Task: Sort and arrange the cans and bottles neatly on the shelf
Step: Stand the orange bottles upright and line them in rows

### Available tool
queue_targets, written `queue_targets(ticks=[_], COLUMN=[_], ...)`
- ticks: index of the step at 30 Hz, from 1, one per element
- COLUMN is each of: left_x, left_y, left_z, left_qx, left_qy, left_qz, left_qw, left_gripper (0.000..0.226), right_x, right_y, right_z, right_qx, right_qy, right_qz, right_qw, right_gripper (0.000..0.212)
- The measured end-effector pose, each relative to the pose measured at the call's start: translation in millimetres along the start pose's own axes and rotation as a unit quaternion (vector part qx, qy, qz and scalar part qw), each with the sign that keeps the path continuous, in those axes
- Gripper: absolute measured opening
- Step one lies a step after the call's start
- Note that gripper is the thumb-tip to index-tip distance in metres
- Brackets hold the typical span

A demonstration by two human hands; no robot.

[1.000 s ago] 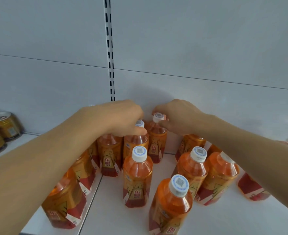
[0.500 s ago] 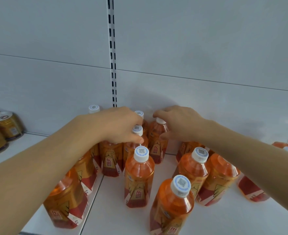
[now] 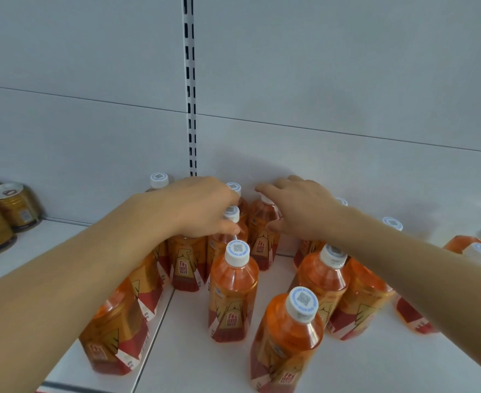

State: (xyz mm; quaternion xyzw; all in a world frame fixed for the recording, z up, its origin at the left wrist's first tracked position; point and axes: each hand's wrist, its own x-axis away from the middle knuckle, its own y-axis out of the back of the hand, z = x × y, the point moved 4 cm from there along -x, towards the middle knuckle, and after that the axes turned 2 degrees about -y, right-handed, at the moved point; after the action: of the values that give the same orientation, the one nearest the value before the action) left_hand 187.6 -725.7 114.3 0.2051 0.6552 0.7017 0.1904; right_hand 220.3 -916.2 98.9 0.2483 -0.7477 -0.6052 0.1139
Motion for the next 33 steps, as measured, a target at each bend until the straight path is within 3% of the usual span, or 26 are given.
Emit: queue_targets(ticks=[3, 7, 10, 12, 16, 22, 29, 33], left_x=[1.9, 14.9, 33.2, 44.3, 59.6, 66.6, 93.8, 107.9], left_y=[-1.1, 8.8, 26.1, 30.3, 9.8, 2.3, 11.8, 12.3], left_z=[-0.6, -6.6, -21.8, -34.4, -52.9, -56.8, -40.7, -25.8], left_qx=[0.022, 0.039, 0.064, 0.088, 0.065, 0.05, 0.086, 0.06], left_qy=[0.003, 0.001, 0.002, 0.015, 0.006, -0.007, -0.031, -0.029], left_qz=[-0.005, -0.038, -0.108, -0.096, -0.01, -0.029, -0.014, -0.021], left_qw=[1.0, 0.998, 0.992, 0.991, 0.998, 0.998, 0.996, 0.998], left_gripper=[0.036, 0.056, 0.058, 0.057, 0.044, 0.037, 0.024, 0.031], right_x=[6.0, 24.2, 49.1, 66.8, 103.7, 139.6, 146.8, 139.8], right_y=[3.8, 22.9, 46.8, 60.6, 72.2, 60.0, 67.7, 65.0], right_z=[-2.7, -8.9, -5.8, 0.0, 17.7, 45.6, 67.5, 84.0], right_qx=[0.007, 0.005, -0.079, -0.128, -0.185, -0.074, -0.056, -0.079], right_qy=[-0.001, 0.003, 0.027, 0.053, 0.132, 0.181, 0.095, 0.036], right_qz=[-0.007, -0.051, -0.097, -0.111, -0.085, 0.028, 0.034, 0.029], right_qw=[1.0, 0.999, 0.992, 0.984, 0.97, 0.98, 0.993, 0.996], right_gripper=[0.09, 0.07, 0.072, 0.068, 0.058, 0.067, 0.048, 0.042])
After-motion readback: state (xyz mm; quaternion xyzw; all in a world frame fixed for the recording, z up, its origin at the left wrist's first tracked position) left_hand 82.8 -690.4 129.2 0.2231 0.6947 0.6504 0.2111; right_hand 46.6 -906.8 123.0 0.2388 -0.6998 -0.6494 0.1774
